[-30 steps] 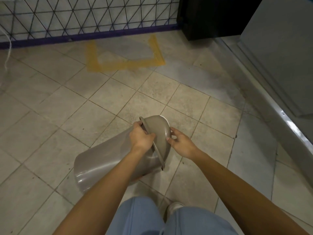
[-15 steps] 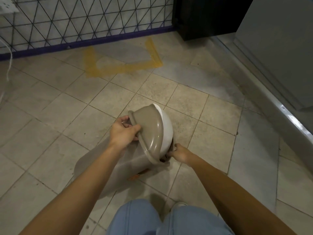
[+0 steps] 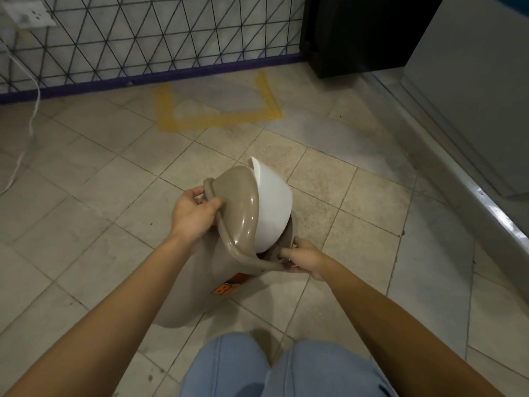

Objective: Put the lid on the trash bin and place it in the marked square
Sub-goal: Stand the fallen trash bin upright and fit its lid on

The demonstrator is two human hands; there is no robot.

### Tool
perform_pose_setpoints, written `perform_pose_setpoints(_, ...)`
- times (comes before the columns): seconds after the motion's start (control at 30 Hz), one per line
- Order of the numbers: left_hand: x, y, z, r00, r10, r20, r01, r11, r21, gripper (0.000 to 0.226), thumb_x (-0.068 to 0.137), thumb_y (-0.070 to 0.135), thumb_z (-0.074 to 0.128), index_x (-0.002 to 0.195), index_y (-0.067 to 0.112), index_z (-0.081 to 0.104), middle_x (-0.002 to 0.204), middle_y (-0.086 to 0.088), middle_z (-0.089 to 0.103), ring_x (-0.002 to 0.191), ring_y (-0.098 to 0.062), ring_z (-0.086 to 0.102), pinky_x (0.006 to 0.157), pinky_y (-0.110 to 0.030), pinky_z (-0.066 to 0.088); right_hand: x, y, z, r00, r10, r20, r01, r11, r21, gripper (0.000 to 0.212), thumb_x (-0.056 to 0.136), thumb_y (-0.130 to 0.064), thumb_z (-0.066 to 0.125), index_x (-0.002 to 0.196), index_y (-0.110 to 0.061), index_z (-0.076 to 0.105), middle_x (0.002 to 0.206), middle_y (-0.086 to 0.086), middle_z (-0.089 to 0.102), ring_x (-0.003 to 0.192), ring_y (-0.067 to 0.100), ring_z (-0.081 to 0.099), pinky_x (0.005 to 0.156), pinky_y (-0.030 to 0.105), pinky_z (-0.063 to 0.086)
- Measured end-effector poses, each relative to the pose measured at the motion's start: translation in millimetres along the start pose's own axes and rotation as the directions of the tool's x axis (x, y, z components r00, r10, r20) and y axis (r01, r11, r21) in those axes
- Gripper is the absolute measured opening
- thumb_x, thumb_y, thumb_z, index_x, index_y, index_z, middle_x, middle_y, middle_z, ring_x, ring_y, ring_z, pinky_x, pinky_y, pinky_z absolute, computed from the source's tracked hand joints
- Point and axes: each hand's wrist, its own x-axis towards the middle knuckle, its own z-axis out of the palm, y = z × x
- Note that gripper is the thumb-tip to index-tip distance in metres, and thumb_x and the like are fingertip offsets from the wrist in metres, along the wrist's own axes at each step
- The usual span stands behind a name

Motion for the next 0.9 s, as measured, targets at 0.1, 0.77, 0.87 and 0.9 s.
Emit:
perform_pose_setpoints(0.1,4.5,4.7,-11.3,0.999,0.001,-0.053,-0.002,1.0,-0.018,0.054,0.079,0.018,0.064,0.13,0.016,0.048,0.086,0.002,0.06,0.076,-0.011,0.059,0.061,-0.024,0.046,-2.9,-17.6,-5.3,0.998,-0.064,-0.007,0.064,0.996,-0.06,0.053,0.078,-0.017,0.065,0.127,-0.014,0.045,0.099,0.005,0.064,0.086,0.015,0.065,0.067,0.026,0.056)
perform_pose_setpoints(0.77,-4.5,-11.0,-39.4,0.999,-0.003,-0.044,0.0,0.998,-0.061,0.044,0.089,0.018,0.054,0.132,0.01,0.051,0.083,-0.004,0.064,0.069,-0.014,0.059,0.056,-0.024,0.047,-58.1,-83.3,-37.9,0.961,-0.276,0.009,0.265,0.914,-0.308,0.08,0.067,-0.024,0.08,0.133,-0.023,0.034,0.083,0.002,0.058,0.077,0.014,0.065,0.062,0.025,0.056)
perform_pose_setpoints(0.87,-6.1,-21.1,-41.4,0.999,-0.023,-0.029,0.022,0.998,-0.06,0.044,0.09,0.015,0.051,0.134,0.01,0.049,0.092,-0.009,0.065,0.073,-0.018,0.059,0.06,-0.027,0.049,-60.8,-83.0,-35.7,0.947,-0.321,0.002,0.304,0.896,-0.324,0.082,0.065,-0.022,0.082,0.132,-0.024,0.035,0.069,-0.002,0.054,0.064,0.007,0.06,0.058,0.023,0.054)
perform_pose_setpoints(0.9,-6.8,-24.5,-41.7,0.999,-0.023,-0.029,0.021,0.997,-0.073,0.043,0.09,0.015,0.05,0.133,0.011,0.05,0.092,-0.009,0.065,0.072,-0.017,0.059,0.06,-0.027,0.048,-61.0,-82.1,-34.4,0.942,-0.335,-0.004,0.315,0.891,-0.328,0.081,0.065,-0.023,0.082,0.131,-0.025,0.035,0.068,-0.002,0.053,0.063,0.007,0.059,0.058,0.023,0.054)
